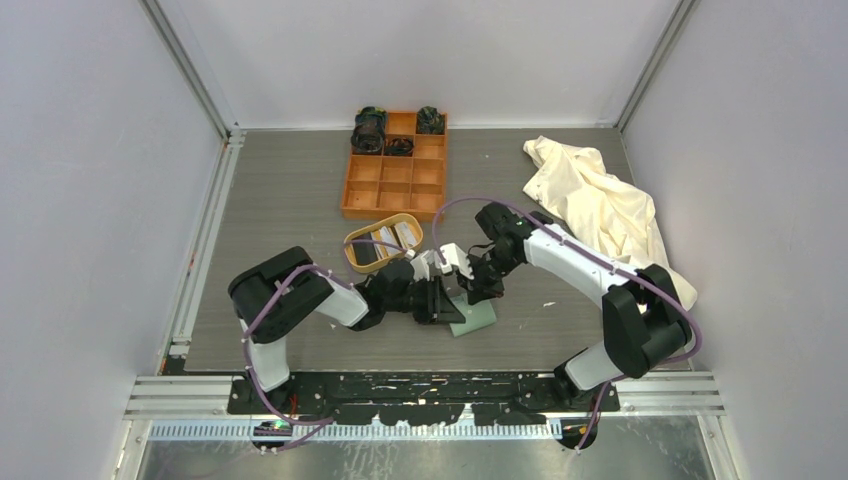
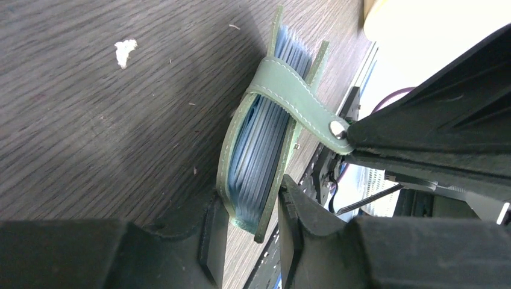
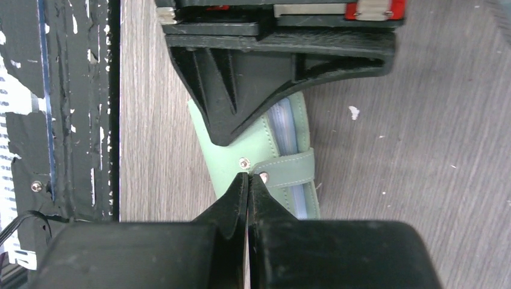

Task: Put the credit cards into the card holder
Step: Close the card holder at the center of the board.

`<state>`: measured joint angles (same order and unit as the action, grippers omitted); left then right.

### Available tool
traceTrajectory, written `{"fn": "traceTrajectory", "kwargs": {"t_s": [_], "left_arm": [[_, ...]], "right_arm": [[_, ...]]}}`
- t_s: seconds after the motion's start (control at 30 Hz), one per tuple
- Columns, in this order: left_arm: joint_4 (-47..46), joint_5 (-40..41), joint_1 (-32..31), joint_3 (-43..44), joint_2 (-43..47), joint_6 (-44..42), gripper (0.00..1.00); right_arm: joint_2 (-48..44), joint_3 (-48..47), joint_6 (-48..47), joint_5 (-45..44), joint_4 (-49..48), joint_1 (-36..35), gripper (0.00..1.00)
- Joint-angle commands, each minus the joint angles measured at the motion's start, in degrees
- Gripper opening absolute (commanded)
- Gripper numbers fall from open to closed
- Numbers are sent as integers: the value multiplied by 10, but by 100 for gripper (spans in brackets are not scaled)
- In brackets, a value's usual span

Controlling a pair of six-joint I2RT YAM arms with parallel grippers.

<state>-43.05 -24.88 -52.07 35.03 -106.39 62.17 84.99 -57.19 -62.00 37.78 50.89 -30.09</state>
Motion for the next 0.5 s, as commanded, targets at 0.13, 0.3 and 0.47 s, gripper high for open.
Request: {"fn": "traceTrajectory", "kwargs": {"t_s": [0.13, 0.3, 0.47], "left_arm": [[22, 21, 5, -7, -25, 15, 6], [4, 13, 5, -5, -40, 25, 4], [-5, 5, 5, -6, -46, 23, 3]], "right_arm": [[-20, 16, 5, -16, 17, -27, 1], [-17, 21, 10, -22, 13, -38, 1], [-31, -12, 52, 0, -1, -5, 7]]}}
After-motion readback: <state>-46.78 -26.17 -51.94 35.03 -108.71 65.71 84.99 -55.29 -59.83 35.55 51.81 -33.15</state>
